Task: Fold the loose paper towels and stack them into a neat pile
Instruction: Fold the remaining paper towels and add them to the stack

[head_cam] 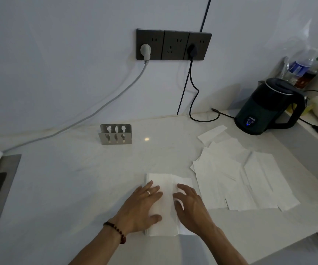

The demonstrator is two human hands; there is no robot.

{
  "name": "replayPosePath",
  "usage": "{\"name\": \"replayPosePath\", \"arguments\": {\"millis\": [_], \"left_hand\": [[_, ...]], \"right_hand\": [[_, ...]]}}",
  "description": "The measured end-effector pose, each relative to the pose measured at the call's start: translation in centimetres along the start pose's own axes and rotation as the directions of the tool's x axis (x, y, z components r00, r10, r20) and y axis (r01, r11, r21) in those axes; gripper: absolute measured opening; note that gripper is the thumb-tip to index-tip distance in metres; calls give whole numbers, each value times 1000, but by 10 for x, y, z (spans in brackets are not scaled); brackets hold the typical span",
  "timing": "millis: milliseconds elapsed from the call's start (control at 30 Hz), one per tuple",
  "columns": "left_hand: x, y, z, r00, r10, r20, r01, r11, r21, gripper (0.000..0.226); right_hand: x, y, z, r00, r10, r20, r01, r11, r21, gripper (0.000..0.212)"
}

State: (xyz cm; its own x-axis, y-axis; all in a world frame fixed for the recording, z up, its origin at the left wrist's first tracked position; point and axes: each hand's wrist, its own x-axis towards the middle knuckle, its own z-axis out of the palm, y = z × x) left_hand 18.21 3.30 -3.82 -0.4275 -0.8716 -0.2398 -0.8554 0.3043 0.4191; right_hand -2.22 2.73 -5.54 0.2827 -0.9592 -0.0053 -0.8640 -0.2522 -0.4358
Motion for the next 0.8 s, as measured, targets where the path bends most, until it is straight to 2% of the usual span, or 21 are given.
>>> {"name": "replayPosePath", "arguments": {"millis": [100,233,333,433,500,567,700,800], "left_hand": [[4,-2,-3,991,1,132,-14,996,93,90],[9,-7,-5,979,16,205,-49,986,160,105],[10,-8,-5,973,-6,232,-30,987,155,108],[16,-1,-7,988,-31,149,7,988,156,89],[24,8,-10,1000,-18,21,14,987,157,66],[36,23,-8,997,39,-62,-31,990,137,51],[51,53,7,992,118,-32,-113,984,135,48],[60,71,15,992,127,-9,-124,979,163,49]], "right_hand": [[-1,-4,-2,999,35,-15,-35,999,-4,40],[-5,-5,2,986,5,166,12,995,-97,51],[-5,-3,4,979,38,202,-16,994,-109,52],[-7,2,5,992,38,118,-31,998,-54,49],[-10,12,3,996,93,8,-93,995,-30,46],[-16,30,-3,981,172,-86,-178,982,-65,45],[-30,67,-20,959,244,-146,-272,937,-220,58],[-33,87,-22,974,182,-134,-213,936,-280,32]]}}
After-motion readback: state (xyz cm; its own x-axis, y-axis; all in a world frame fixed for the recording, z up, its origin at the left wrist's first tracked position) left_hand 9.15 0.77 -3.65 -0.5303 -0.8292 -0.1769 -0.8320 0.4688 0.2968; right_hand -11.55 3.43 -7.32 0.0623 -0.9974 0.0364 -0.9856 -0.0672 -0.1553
